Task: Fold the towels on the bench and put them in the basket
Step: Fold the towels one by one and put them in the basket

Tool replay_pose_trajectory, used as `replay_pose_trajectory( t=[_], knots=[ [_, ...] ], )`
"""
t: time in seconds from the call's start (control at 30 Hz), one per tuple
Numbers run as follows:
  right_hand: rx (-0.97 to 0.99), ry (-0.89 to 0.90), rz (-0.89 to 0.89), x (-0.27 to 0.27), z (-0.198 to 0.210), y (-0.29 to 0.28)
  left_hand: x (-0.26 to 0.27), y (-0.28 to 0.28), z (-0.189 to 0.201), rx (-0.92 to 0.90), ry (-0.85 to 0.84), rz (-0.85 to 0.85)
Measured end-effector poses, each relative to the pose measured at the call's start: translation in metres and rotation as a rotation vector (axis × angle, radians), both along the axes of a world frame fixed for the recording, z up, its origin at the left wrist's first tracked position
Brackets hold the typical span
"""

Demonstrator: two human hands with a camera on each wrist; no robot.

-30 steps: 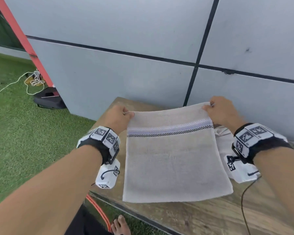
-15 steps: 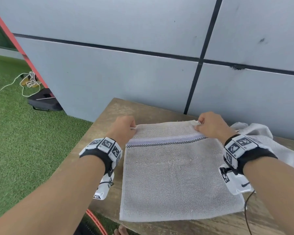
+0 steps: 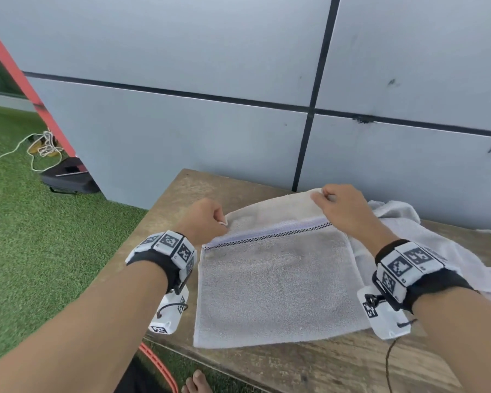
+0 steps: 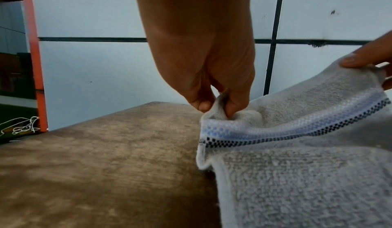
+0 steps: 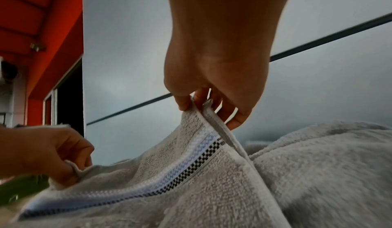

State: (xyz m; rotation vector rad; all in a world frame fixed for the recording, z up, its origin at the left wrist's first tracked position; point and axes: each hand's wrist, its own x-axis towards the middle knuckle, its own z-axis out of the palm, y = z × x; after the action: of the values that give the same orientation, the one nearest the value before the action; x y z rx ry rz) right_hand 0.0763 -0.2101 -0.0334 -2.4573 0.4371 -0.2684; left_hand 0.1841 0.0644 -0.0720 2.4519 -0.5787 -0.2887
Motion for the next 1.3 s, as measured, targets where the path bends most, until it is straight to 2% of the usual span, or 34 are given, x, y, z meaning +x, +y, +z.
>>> replay_pose_trajectory(
  t=[0.13, 0.3, 0.4, 0.47, 0.53, 0.6, 0.67, 0.73, 0.93, 1.1, 1.2, 1.3],
  knots=[
    [0.122, -0.131, -0.028, -0.045, 0.011, -0.001, -0.022, 0.016, 0.024, -0.088, 0.028, 0.035],
    [0.212, -0.213, -0.082, -0.106, 0.010, -0.002, -0.051, 0.035, 0.050, -0.060, -0.004, 0.075],
    [0.230, -0.232, -0.099, -0.135, 0.002, 0.003, -0.076, 0.032, 0.062, 0.140, -0.005, 0.059],
    [0.263, -0.281, -0.067, -0.152, -0.001, 0.014, -0.100, 0.020, 0.067, 0.220, -0.120, 0.030],
    [0.265, -0.331, 0.010, -0.165, -0.003, 0.025, -0.129, 0.003, 0.071, 0.025, -0.210, -0.051],
    [0.230, -0.367, 0.104, -0.174, -0.004, 0.034, -0.161, -0.015, 0.074, -0.198, -0.220, -0.231],
    [0.210, -0.390, 0.163, -0.180, -0.002, 0.041, -0.189, -0.032, 0.069, -0.304, -0.206, -0.360],
    [0.216, -0.402, 0.191, -0.185, 0.002, 0.048, -0.209, -0.044, 0.060, -0.382, -0.203, -0.378],
    [0.286, -0.316, 0.277, -0.203, 0.015, 0.058, -0.226, -0.052, 0.043, -0.425, -0.291, -0.266],
    [0.456, -0.318, 0.152, -0.211, 0.023, 0.056, -0.230, -0.048, 0.051, -0.472, -0.252, -0.312],
    [0.424, -0.336, 0.096, -0.211, 0.024, 0.055, -0.233, -0.047, 0.055, -0.511, -0.227, -0.322],
    [0.412, -0.330, 0.129, -0.213, 0.025, 0.057, -0.236, -0.047, 0.057, -0.546, -0.196, -0.302]
  ],
)
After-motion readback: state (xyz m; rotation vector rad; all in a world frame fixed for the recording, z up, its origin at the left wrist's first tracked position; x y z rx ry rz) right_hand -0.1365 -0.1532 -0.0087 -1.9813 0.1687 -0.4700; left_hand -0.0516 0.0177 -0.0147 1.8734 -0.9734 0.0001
